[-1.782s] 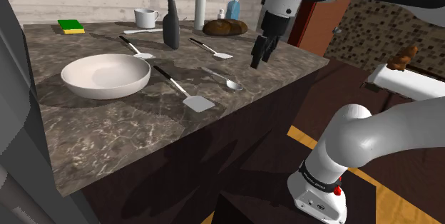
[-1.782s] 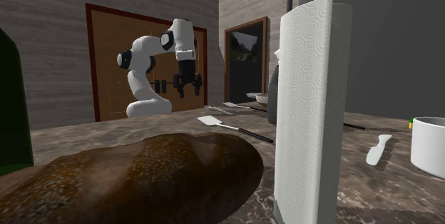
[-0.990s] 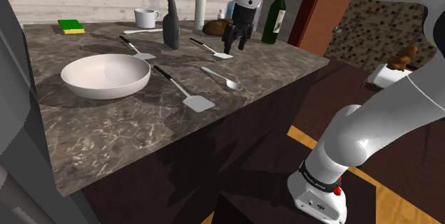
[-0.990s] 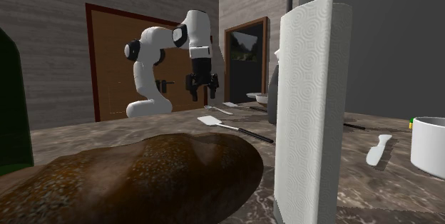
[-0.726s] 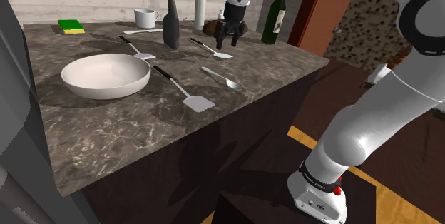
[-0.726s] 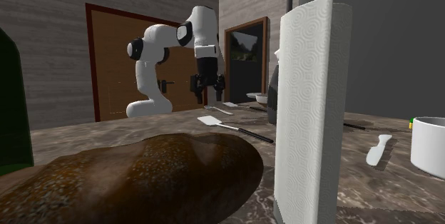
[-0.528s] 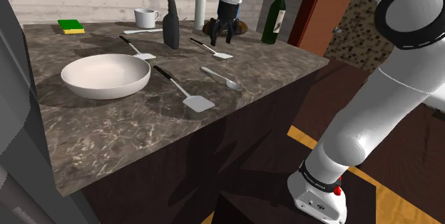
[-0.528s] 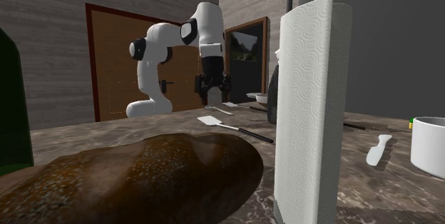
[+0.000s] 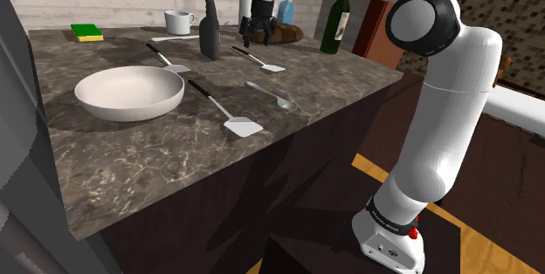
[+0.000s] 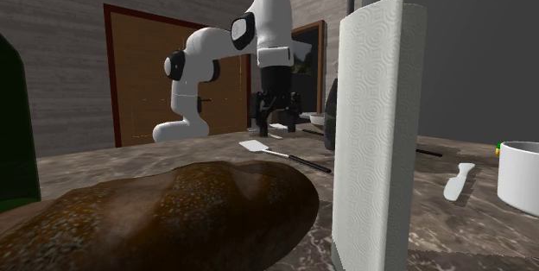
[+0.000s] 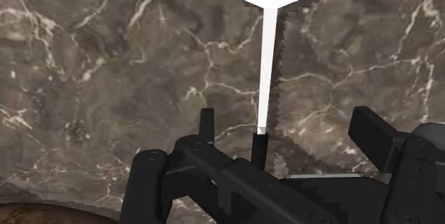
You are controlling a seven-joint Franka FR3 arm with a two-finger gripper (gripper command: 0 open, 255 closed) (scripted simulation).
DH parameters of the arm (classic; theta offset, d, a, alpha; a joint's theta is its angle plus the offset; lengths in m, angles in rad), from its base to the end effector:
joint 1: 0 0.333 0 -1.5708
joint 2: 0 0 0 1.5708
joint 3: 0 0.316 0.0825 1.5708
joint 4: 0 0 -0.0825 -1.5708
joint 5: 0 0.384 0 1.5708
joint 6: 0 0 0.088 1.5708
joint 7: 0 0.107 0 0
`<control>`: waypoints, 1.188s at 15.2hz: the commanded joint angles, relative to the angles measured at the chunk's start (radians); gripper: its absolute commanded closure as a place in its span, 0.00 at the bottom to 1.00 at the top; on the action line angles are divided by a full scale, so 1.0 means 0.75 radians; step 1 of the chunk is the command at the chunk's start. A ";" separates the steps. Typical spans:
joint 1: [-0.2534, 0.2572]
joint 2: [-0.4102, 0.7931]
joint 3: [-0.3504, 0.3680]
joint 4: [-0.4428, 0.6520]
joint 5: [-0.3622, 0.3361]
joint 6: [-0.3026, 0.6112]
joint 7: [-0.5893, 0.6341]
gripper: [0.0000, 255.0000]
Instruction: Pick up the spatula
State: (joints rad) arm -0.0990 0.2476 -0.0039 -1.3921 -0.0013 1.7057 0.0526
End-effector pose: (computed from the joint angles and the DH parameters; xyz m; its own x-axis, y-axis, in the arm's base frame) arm 0.6377 -0.0657 0.5740 0.9858 -0.1543 0.0660 -0.1546 -0.9880 -0.0012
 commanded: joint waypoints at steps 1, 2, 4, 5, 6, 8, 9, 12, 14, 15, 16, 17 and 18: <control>-0.003 0.039 -0.003 0.042 0.000 -0.002 0.004 0.00; -0.003 0.035 -0.003 0.018 0.000 0.018 0.005 0.00; -0.003 0.029 -0.003 -0.027 0.000 0.056 0.005 0.00; -0.003 0.026 -0.003 -0.048 0.000 0.075 0.005 0.00; -0.003 0.024 -0.003 -0.069 0.000 0.094 0.005 0.00; -0.003 0.022 -0.003 -0.101 -0.001 0.123 0.005 0.00; -0.003 0.022 -0.003 -0.101 -0.001 0.123 0.005 0.00; -0.001 0.027 -0.002 -0.095 -0.001 0.123 0.008 1.00; -0.001 0.027 -0.002 -0.096 -0.001 0.123 0.008 1.00; -0.001 0.027 -0.002 -0.096 -0.001 0.123 0.008 1.00; -0.001 0.027 -0.002 -0.096 -0.001 0.123 0.008 1.00; -0.001 0.027 -0.002 -0.096 -0.001 0.123 0.008 1.00; -0.001 0.027 -0.002 -0.096 -0.001 0.123 0.008 1.00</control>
State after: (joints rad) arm -0.0996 0.2675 -0.0055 -1.4644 -0.0020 1.7982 0.0586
